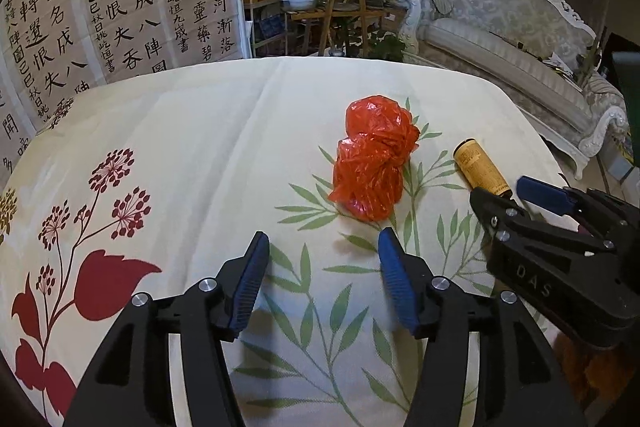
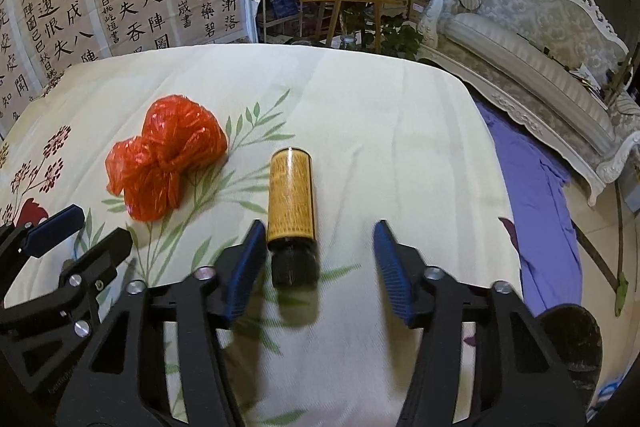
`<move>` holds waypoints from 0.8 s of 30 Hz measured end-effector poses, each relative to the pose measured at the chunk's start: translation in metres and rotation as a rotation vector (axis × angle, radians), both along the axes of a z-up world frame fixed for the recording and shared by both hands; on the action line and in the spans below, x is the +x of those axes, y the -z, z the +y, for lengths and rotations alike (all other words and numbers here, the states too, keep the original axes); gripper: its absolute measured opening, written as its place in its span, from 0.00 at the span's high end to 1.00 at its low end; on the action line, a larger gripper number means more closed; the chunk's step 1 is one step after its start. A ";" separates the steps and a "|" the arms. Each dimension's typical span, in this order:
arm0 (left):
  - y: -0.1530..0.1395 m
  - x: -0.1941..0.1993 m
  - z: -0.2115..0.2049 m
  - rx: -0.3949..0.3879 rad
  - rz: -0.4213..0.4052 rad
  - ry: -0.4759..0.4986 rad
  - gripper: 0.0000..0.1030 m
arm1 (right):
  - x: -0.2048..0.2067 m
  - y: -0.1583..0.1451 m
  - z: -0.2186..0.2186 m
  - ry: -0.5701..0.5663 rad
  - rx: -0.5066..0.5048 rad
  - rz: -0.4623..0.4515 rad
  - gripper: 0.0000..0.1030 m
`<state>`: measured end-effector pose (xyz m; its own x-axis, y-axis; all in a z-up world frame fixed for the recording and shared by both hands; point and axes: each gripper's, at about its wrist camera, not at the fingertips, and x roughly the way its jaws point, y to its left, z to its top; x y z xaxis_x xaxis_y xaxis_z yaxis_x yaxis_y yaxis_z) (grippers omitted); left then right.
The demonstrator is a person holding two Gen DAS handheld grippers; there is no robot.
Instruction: Collect trash
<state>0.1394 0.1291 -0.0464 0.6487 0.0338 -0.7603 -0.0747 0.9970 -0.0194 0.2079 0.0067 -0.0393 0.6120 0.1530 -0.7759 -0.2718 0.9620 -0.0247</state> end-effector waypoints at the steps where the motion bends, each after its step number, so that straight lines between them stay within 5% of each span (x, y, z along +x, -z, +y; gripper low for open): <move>1: 0.000 0.001 -0.001 0.004 -0.002 0.002 0.45 | 0.001 0.000 0.000 0.000 -0.001 -0.001 0.60; 9: -0.002 0.011 -0.008 0.023 -0.012 0.026 0.39 | 0.008 -0.001 -0.008 0.014 0.001 -0.002 0.78; 24: -0.002 0.048 -0.017 0.031 -0.004 0.033 0.32 | 0.021 0.000 -0.017 0.021 -0.005 -0.003 0.78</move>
<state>0.1869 0.1125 -0.0443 0.6532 0.0358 -0.7563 -0.0416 0.9991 0.0114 0.2290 -0.0099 -0.0398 0.6176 0.1359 -0.7747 -0.2513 0.9674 -0.0306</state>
